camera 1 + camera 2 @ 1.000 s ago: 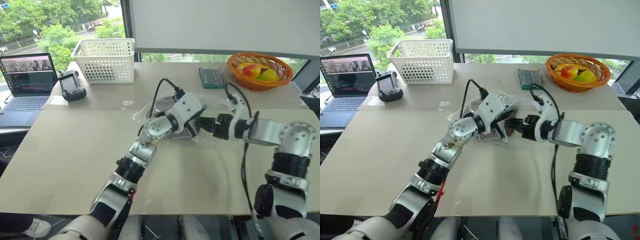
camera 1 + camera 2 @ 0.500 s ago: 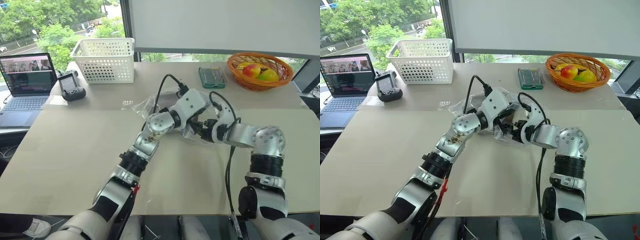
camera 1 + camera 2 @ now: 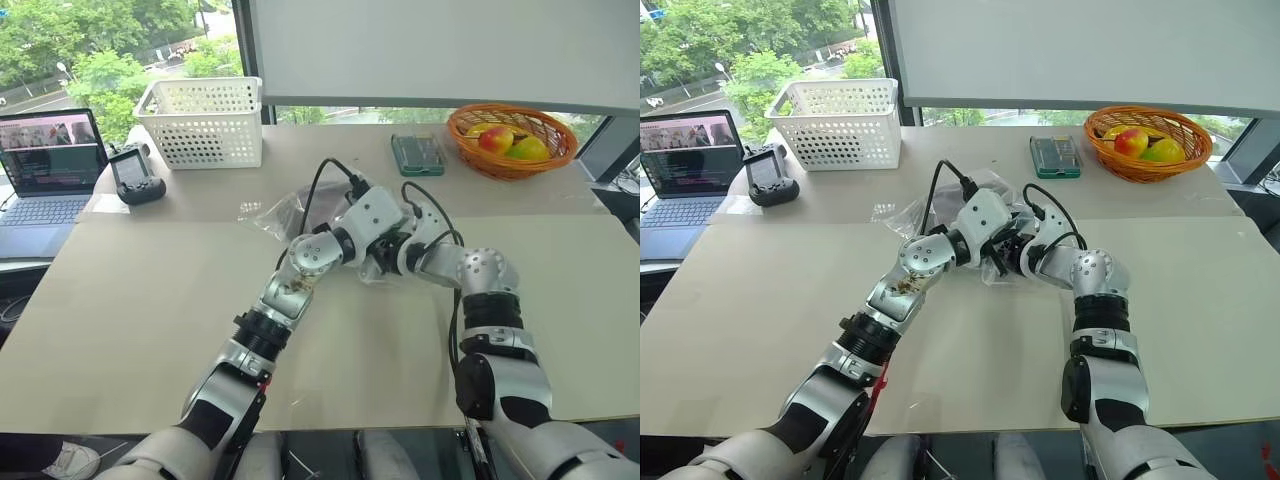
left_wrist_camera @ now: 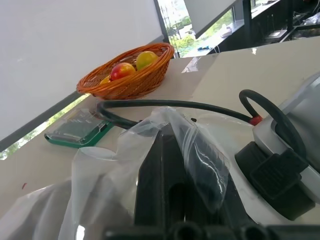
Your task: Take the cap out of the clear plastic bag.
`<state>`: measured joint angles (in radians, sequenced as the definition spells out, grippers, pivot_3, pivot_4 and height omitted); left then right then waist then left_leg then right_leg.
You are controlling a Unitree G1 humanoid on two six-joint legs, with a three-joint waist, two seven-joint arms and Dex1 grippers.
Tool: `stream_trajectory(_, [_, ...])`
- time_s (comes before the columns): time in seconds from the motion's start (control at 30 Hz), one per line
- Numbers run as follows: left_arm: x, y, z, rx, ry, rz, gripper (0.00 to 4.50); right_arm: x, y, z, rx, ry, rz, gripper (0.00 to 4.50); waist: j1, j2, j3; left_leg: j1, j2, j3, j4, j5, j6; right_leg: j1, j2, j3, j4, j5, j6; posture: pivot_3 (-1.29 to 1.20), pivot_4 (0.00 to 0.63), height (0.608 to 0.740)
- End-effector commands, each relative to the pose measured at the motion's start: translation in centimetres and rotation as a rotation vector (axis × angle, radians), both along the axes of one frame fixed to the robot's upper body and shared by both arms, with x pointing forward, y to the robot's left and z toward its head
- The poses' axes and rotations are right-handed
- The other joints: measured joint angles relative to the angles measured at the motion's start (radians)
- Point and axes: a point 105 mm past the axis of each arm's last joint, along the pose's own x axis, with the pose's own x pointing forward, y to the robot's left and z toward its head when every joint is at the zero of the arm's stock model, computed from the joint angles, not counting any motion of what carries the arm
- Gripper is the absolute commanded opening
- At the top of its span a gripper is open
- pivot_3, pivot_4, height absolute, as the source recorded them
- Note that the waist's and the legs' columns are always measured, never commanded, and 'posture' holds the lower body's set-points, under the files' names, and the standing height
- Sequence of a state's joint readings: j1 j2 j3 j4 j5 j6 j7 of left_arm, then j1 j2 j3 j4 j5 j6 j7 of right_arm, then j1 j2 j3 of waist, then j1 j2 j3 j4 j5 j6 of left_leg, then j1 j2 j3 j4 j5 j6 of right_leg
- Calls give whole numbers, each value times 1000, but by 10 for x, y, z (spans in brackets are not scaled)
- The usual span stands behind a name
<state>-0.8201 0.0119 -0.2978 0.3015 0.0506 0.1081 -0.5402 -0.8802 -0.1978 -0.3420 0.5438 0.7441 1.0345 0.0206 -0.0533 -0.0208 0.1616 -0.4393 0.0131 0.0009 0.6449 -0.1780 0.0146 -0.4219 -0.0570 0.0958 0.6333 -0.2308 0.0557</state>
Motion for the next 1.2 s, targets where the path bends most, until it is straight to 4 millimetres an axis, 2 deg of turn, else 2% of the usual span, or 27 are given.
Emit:
stream_trajectory(0.03, [-7, -3, 17, -32, -62, -18, 0, 1, 9, 11, 21, -33, 28, 639, 0, 0, 0, 0, 0, 0, 0, 0, 0, 0, 0, 0, 0, 0, 0, 0, 150, 740])
stream_trajectory(0.1, [-7, -3, 17, -32, -61, -16, 0, 0, 11, 13, 26, -38, 32, 57, 0, 0, 0, 0, 0, 0, 0, 0, 0, 0, 0, 0, 0, 0, 0, 0, 150, 740])
stream_trajectory(0.23, [-8, -4, 16, -28, -63, -15, 0, -5, 9, 32, 7, -79, 59, 57, 4, 0, 0, 0, 0, 0, 0, 0, 0, 0, 0, 0, 0, 0, 0, 0, 150, 740])
stream_trajectory(0.53, [-10, -5, 9, -17, -59, -24, 0, -32, -2, 101, -78, -194, 140, 57, 12, 0, 0, -1, 0, 0, 0, 0, 0, 0, -1, -1, 0, 0, 0, 0, 150, 740])
stream_trajectory(0.63, [-12, -6, 7, -15, -57, -33, 0, -39, 1, 106, -135, -172, 173, 57, 9, 0, 0, -1, 0, 0, 0, 0, 0, -1, -1, 0, 0, 0, 0, 0, 150, 740])
stream_trajectory(0.8, [-13, -8, 7, -13, -60, -39, 0, -52, -3, 78, -493, -145, 241, 57, 11, 0, 0, -1, -1, 0, 0, 0, 0, -1, -1, 0, -1, 0, 0, 0, 150, 740])
stream_trajectory(0.87, [-13, -7, 7, -11, -63, -37, 0, -63, -18, 72, -679, -157, 282, 57, 15, 0, 0, -1, -1, 0, 0, 0, 0, 0, -1, -1, -1, 0, 0, 0, 150, 740])
stream_trajectory(0.93, [-12, -6, 7, -8, -63, -32, 0, -75, -36, 76, -822, -171, 323, 57, 15, 1, 0, -2, -1, -1, 0, 0, 0, -1, -2, -1, -2, 0, 0, 0, 150, 740])
stream_trajectory(1.1, [-12, -5, 5, -2, -61, -30, 0, -98, -46, 98, -828, -228, 434, 57, 8, 1, 1, -2, -1, 0, 0, 0, 0, 0, -1, -1, -2, 0, 0, 0, 150, 740])
stream_trajectory(1.2, [-12, -5, 5, -2, -62, -31, 0, -104, -37, 110, -650, -264, 485, 57, 6, 0, 1, -1, 0, 0, 0, 0, 0, 0, -1, 0, -2, 0, 0, 0, 150, 740])
